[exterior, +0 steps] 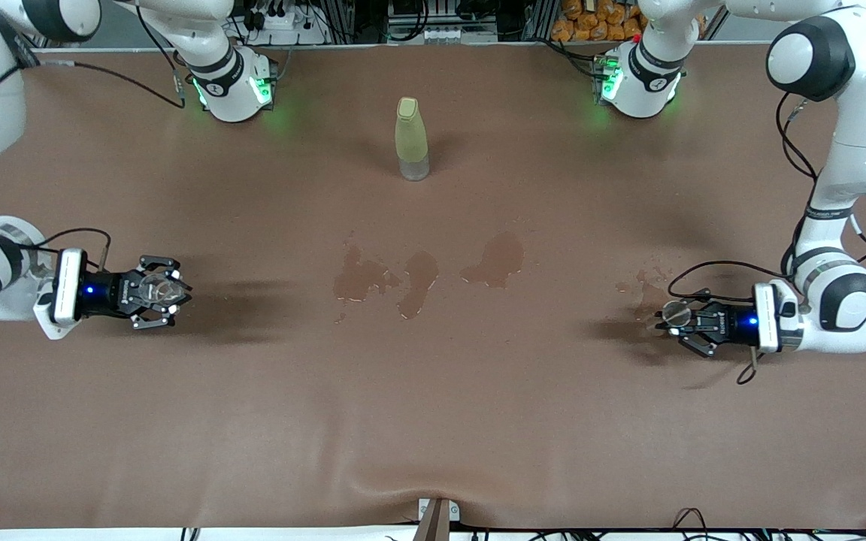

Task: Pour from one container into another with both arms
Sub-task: 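Lift the beaker with the right gripper while the left gripper lifts the jigger, then move the beaker and the jigger toward each other at table center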

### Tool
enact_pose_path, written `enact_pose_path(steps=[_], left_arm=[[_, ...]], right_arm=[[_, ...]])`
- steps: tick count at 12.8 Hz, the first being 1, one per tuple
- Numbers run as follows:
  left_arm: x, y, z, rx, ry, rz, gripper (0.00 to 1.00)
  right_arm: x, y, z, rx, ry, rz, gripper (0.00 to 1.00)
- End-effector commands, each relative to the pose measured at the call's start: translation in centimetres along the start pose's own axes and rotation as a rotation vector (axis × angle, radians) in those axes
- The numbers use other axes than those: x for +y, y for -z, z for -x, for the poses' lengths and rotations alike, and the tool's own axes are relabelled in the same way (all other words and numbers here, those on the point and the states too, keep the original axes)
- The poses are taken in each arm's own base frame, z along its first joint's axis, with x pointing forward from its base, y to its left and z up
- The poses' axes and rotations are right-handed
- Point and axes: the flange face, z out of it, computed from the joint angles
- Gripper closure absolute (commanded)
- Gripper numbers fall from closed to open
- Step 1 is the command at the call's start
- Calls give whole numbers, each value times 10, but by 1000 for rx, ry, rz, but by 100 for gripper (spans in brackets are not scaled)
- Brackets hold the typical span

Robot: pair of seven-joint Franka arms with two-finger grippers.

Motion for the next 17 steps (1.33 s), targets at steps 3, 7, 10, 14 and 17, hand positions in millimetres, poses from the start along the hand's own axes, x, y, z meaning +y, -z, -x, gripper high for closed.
enact_pose_path(steps=[3, 7, 10, 14, 17], left_arm=[[-21, -84, -10, 51, -32, -46, 100], [-26, -189, -10, 98, -79, -90, 100], [-20, -260, -9, 103, -85, -127, 100], [-11, -337, -15, 61, -88, -157, 100], [-4, -372, -20, 84, -79, -188, 100]], right_arm=[[-42, -49, -49, 14, -56, 52, 100], [-64, -78, -78, -6, -87, 75, 100], [-68, -80, -76, -11, -99, 80, 100], [-72, -94, -70, -16, -114, 57, 100], [-76, -114, -59, -10, -139, 54, 100]])
